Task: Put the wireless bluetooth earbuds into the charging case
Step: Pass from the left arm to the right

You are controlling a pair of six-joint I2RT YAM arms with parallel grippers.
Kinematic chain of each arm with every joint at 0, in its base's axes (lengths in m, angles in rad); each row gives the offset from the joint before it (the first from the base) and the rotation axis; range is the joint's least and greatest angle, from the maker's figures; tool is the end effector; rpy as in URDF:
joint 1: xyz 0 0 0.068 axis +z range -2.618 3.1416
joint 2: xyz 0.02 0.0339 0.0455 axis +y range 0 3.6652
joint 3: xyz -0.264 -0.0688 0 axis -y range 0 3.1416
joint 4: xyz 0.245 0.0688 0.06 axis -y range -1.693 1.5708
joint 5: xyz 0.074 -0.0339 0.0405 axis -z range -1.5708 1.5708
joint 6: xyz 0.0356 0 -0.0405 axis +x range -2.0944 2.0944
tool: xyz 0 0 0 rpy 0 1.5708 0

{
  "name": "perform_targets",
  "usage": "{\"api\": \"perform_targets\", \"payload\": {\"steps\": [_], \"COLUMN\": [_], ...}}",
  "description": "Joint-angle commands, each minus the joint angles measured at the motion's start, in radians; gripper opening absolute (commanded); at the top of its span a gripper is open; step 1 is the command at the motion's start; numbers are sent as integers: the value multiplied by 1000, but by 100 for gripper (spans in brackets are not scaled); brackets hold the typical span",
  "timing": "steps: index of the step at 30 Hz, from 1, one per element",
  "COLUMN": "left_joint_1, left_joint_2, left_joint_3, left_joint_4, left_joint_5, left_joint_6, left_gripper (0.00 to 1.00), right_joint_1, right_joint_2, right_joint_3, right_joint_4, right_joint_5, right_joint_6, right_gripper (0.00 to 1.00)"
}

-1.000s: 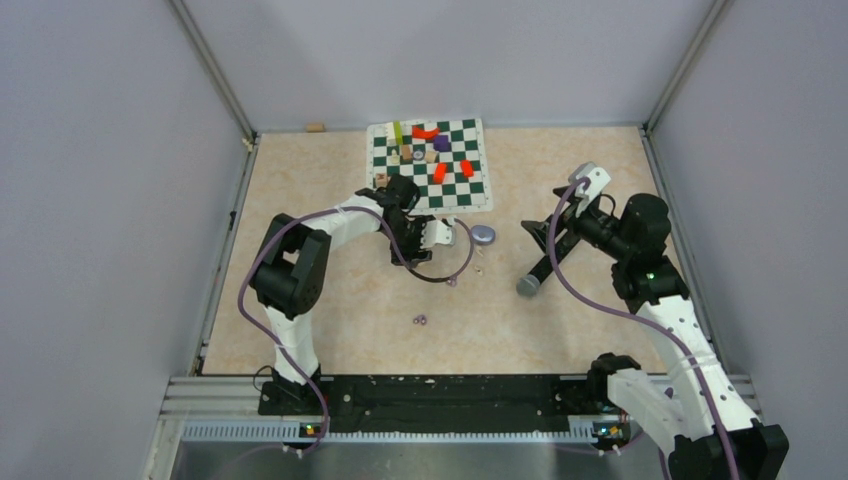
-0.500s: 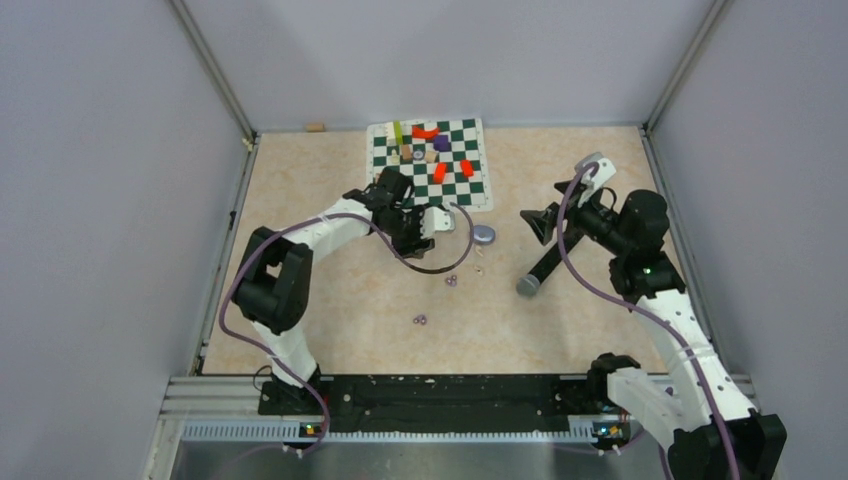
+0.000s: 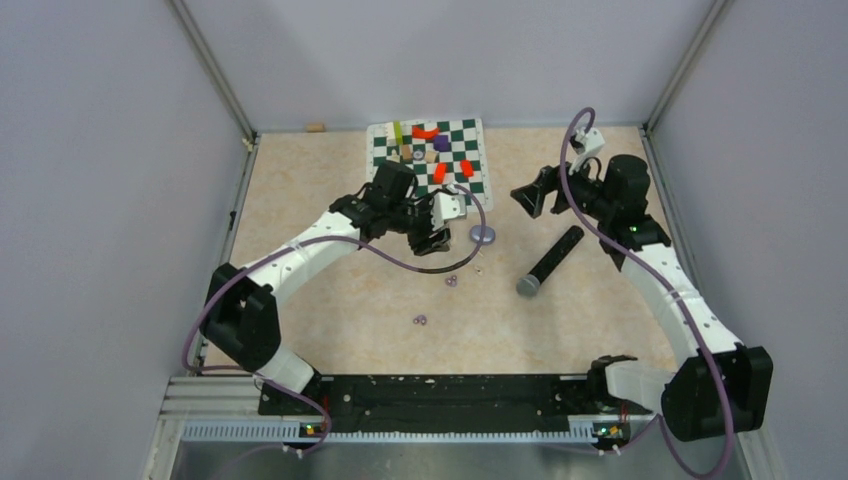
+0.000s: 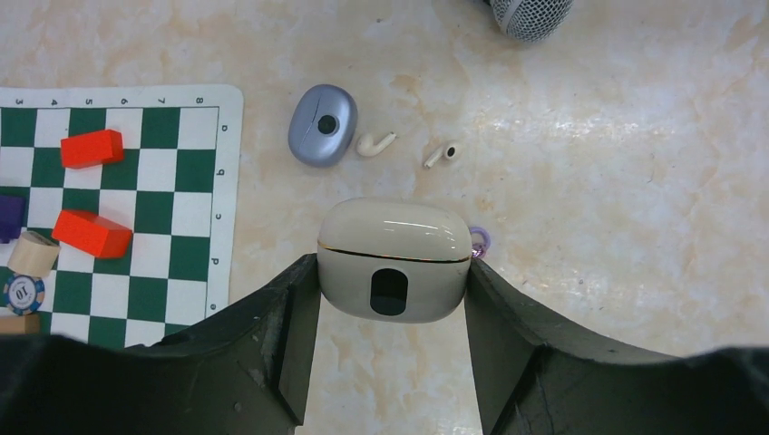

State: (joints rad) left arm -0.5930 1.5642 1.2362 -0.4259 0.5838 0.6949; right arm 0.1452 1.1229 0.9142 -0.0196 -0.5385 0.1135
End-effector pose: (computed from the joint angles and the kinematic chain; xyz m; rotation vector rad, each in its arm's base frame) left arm 0.2752 -0.2091 0.2844 1.5710 1.6096 -0.6202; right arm 0.2543 0.0556 0.3357 -0.4168 1.7671 0.6670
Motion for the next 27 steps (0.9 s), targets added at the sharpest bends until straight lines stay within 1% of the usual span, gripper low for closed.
{"api": "perform_targets", "payload": {"steps": [1,4,10,12,16,19,22,23,27], "left_joint_1": [-11,-19,-35,-41,-52,-56,-57,-56,-60], "left_joint_2": [-80,-101,-103,-97,-92,-88,-96,-98,-107], "left_joint_3": [-28,-45,-45,-40,-28,13,32,33,13], "left_joint_4": [67,86,95,94,85,36,15,14,35], "left_joint_5": [44,53,60,53,28,-7,-23,-22,-16], "left_joint_6": [-93,-125,-160,-167,-166,-145,-136,-137,-151], "left_gripper": [52,52,52,52,52,52,53,52,53], "right_joint_1": [-13,-14,-9,2,69,97,97,97,103], "right_joint_2": [102,123,28,20,42,71,87,90,107], "right_joint_3": [91,84,-33,-50,-12,27,37,31,7], "right_joint_4": [-31,-19,110,130,46,-5,10,56,129], "right_joint_5": [-87,-123,-170,-190,-182,-187,-194,-201,-237], "right_joint_6": [53,76,125,145,69,30,60,80,178], "right_gripper": [91,89,90,90,89,89,89,89,89]}}
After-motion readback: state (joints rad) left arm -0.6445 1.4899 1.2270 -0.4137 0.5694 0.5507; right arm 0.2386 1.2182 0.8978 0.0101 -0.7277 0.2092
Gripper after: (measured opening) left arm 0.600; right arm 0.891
